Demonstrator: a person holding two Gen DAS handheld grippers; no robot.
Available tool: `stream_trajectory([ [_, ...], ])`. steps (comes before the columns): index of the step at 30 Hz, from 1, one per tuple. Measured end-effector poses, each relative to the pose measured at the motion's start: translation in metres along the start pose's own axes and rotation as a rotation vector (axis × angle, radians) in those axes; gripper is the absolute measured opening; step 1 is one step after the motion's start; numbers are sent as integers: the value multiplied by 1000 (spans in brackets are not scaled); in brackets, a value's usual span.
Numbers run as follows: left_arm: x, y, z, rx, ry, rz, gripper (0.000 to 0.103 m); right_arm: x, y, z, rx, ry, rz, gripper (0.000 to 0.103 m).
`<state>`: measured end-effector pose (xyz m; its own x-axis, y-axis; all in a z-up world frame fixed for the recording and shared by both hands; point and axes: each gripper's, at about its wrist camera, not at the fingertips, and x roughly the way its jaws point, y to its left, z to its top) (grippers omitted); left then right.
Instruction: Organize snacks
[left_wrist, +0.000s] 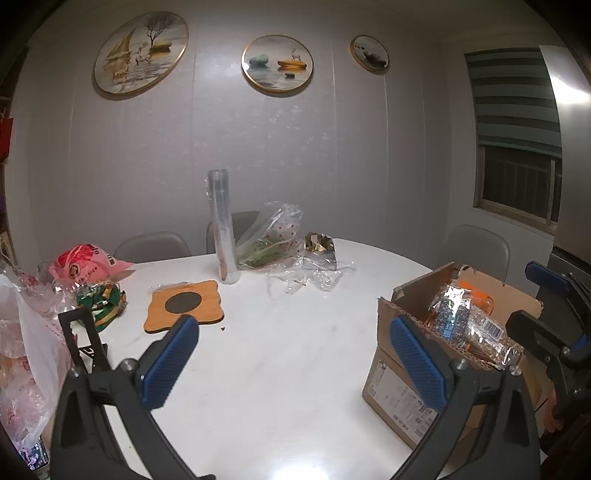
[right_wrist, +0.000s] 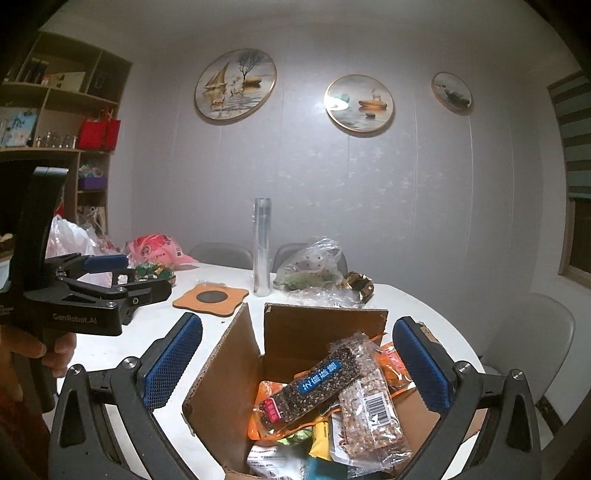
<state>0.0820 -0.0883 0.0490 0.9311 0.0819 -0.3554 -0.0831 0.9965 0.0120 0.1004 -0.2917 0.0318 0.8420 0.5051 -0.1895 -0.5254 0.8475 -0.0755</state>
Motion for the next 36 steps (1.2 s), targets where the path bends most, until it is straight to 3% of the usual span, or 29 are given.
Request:
stream_trajectory([
  [36, 4, 13, -1, -34, 7, 36, 102, 3, 6, 0, 5, 10, 8, 103],
])
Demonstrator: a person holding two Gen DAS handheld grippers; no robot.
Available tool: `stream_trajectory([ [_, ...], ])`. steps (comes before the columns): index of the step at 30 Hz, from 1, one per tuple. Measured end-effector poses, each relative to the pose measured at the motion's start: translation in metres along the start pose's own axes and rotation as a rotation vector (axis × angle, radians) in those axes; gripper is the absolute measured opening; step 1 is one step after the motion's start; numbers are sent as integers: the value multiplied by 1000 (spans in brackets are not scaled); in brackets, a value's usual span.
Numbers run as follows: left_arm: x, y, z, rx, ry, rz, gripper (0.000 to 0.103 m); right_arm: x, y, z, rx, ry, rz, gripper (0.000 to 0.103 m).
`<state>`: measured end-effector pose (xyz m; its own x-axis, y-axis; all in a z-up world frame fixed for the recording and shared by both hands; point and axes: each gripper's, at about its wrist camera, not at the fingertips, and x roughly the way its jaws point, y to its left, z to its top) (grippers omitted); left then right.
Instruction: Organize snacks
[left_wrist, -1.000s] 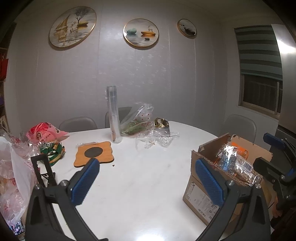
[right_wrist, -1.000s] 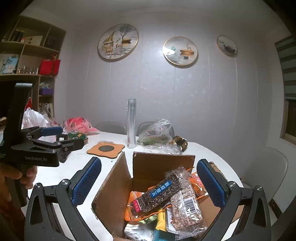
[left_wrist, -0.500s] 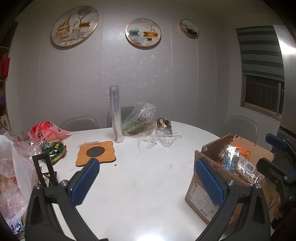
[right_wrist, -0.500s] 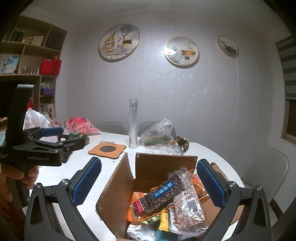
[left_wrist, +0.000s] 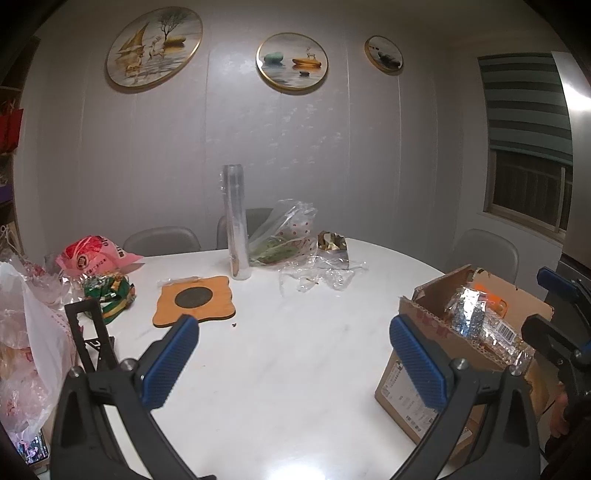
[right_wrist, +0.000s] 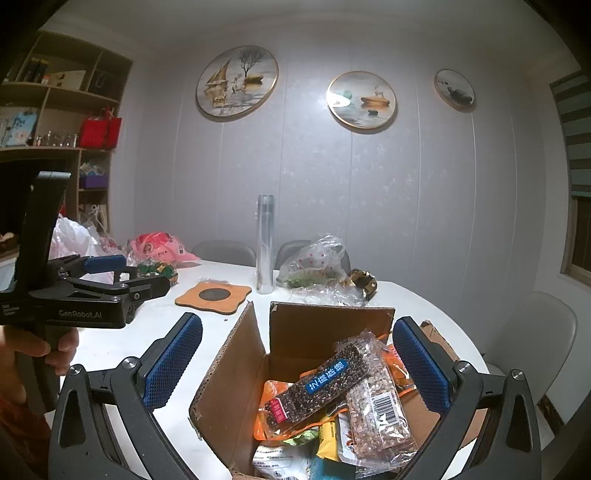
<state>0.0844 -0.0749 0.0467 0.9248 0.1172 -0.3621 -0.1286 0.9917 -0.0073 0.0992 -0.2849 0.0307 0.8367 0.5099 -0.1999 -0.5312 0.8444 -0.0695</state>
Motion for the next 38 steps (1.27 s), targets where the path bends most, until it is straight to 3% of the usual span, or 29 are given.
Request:
stream_trajectory([
  [38, 0, 1, -2, 7, 5, -16, 102, 0, 9, -5, 19, 11, -17, 103],
])
